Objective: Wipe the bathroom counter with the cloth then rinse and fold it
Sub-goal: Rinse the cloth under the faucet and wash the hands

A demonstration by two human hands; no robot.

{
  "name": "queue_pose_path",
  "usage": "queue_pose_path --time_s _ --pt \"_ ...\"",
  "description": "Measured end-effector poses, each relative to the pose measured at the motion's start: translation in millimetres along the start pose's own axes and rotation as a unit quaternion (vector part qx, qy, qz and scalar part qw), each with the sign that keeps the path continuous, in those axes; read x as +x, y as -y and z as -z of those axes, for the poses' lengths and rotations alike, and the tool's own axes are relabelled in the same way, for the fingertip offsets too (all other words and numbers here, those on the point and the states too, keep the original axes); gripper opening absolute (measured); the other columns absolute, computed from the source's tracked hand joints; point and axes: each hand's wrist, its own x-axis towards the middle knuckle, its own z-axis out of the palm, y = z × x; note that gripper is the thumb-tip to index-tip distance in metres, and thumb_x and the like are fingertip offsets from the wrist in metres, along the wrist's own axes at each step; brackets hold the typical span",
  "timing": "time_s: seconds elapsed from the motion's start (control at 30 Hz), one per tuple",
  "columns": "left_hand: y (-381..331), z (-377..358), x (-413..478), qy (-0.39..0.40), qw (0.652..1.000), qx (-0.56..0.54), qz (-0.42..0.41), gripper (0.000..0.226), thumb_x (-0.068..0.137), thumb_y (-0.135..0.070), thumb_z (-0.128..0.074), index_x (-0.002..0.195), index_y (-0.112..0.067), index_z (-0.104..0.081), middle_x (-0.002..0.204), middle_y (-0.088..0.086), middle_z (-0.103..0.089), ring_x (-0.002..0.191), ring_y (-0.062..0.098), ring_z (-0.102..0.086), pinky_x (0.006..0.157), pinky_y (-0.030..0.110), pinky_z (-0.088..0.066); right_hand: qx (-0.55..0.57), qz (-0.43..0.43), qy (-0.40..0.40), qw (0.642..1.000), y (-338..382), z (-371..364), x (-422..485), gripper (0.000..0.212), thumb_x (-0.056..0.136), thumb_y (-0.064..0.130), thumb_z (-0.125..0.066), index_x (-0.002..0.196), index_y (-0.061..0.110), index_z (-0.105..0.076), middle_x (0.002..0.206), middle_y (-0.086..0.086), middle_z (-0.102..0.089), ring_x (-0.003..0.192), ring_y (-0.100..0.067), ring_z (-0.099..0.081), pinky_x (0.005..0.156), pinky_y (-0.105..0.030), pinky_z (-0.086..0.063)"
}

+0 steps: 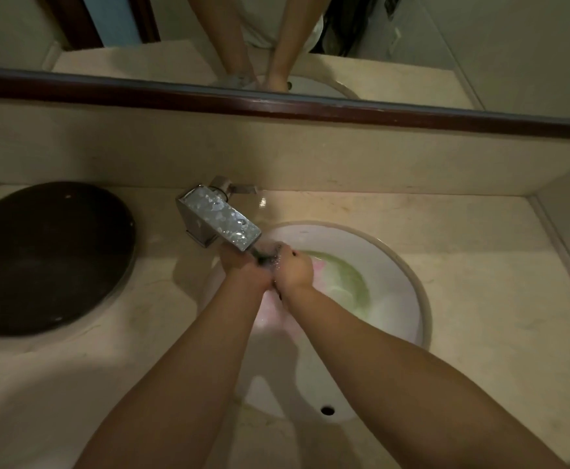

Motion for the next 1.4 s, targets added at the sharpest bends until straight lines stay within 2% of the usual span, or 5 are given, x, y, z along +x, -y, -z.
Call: queue_pose_path --time_s 0.23,0.7,0.87,1.27,1.4 --pt "-6 27 9 0.126 0.984 0.128 -0.001 0.029 0.092 0.009 -0.046 0.079 -0.012 -0.062 0.067 0.007 -0.064 0.064 0.020 -0.068 0.058 0.033 -0.059 0.076 -0.102 0.101 0.987 2 30 6 0.038 0.095 0.046 -0.047 0.102 0.012 -0.060 0.074 -0.010 -0.060 0.046 -0.018 -0.049 0.037 -0.017 -0.035" --pt "-13 12 -1 0.119 0.992 -0.009 0.032 0.043 0.092 -0.040 -0.041 0.065 -0.013 -0.061 0.061 0.008 -0.065 0.065 0.024 -0.060 0.067 0.034 -0.041 0.296 -0.276 0.164 0.899 -14 -4 -5 0.060 0.082 0.072 -0.049 0.115 0.024 -0.059 0.134 -0.002 -0.059 0.132 -0.031 -0.044 0.116 -0.059 -0.014" --pt "-20 17 3 0.153 0.986 -0.041 0.043 0.051 0.088 -0.056 -0.042 0.073 -0.012 -0.062 0.079 0.015 -0.068 0.075 0.028 -0.066 0.082 0.039 -0.046 0.372 -0.252 0.154 0.880 11 5 -5 0.033 0.094 0.043 -0.050 0.094 0.013 -0.064 0.078 -0.008 -0.074 0.089 -0.029 -0.065 0.093 -0.040 -0.051" --pt "-21 10 21 0.056 0.997 -0.039 -0.020 0.043 0.094 -0.055 -0.038 0.076 -0.020 -0.056 0.070 0.004 -0.062 0.067 0.023 -0.060 0.065 0.029 -0.048 0.105 -0.122 0.109 0.981 22 -12 -1 0.036 0.088 0.049 -0.057 0.099 0.015 -0.061 0.085 -0.005 -0.065 0.078 -0.023 -0.063 0.049 -0.011 -0.046" --pt "-20 11 21 0.048 0.997 -0.059 -0.024 0.046 0.093 -0.058 -0.039 0.083 -0.019 -0.061 0.079 0.008 -0.063 0.077 0.027 -0.063 0.082 0.039 -0.050 -0.244 0.055 0.056 0.967 19 -14 7 0.048 0.089 0.016 -0.059 0.132 0.013 -0.039 0.123 -0.013 -0.060 0.114 -0.032 -0.059 0.083 -0.030 -0.044"
